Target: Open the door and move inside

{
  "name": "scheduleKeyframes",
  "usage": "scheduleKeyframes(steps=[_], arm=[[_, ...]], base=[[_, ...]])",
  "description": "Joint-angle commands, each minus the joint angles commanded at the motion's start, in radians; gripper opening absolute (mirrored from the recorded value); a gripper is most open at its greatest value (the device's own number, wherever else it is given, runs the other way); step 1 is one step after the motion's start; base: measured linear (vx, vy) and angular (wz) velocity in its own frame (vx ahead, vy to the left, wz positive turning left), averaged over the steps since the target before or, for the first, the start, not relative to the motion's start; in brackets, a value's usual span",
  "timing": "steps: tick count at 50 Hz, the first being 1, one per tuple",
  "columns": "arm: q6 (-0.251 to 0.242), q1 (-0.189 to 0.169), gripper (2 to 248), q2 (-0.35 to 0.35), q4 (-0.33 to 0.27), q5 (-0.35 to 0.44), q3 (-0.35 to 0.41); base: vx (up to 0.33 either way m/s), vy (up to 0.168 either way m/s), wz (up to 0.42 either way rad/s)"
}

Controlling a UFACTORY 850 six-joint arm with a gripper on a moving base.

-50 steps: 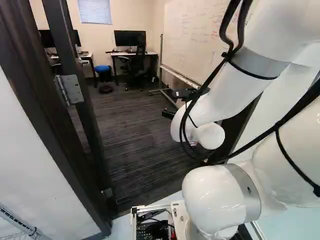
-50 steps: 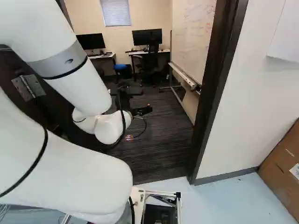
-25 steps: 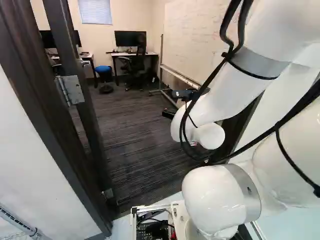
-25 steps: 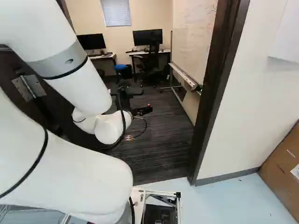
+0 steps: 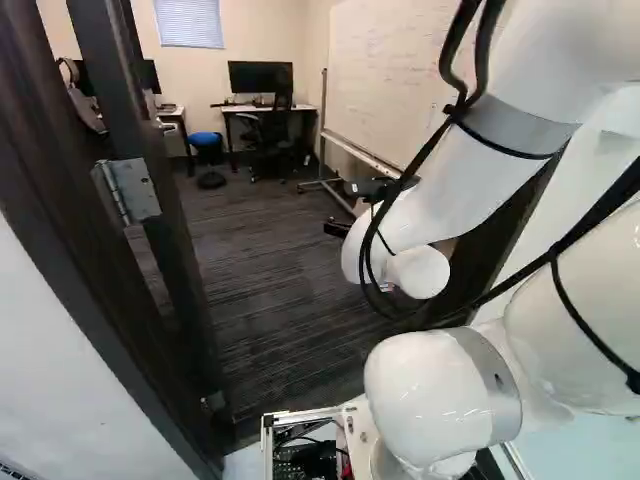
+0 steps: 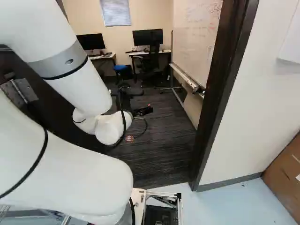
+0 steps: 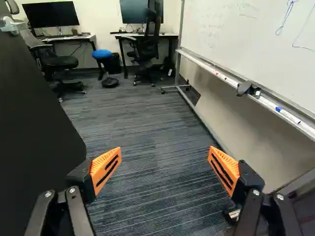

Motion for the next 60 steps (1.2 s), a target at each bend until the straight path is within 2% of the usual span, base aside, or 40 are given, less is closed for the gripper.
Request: scheduleKeyframes(steps=[31,60], arm=[[0.000,0.000,247,0.000,0.000,0.000,0.000],[0.000,0.000,247,0.000,0.000,0.000,0.000]], base=[[0.161,-0.020,-0.006],[0.155,0.017,0.150]])
